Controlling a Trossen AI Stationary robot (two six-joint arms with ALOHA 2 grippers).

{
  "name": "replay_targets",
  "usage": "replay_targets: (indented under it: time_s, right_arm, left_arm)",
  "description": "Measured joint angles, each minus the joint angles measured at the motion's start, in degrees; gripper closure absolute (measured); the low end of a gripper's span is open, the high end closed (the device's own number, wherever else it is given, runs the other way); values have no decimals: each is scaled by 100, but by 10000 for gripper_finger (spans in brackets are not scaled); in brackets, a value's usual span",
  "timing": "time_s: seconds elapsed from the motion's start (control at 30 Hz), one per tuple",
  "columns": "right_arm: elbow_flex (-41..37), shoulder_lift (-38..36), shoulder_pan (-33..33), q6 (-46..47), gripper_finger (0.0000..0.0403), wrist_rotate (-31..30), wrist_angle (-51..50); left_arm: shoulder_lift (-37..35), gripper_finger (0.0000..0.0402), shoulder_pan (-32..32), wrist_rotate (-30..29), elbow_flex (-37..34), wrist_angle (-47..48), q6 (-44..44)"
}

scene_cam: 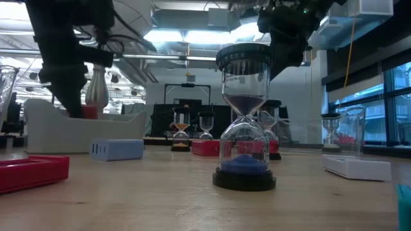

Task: Pick & Place Office items
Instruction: Put the right red charger adapter into the gray bin

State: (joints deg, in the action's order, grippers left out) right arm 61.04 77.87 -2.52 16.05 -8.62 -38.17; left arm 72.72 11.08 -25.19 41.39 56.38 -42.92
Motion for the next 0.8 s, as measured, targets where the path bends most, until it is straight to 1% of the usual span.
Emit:
replay_targets:
  time_s: [0.23,0.57,0.8]
  right_arm:
    - [0,0,1,2,80,0,-1]
    - [0,0,0,12,80,1,-1]
    - [0,2,2,17,80,2,-2]
  left_arm:
    - [375,281,2,-14,0,150,23]
    - [412,264,2,-30,-2,162,166]
    - [412,254,2,-47,-2,158,18]
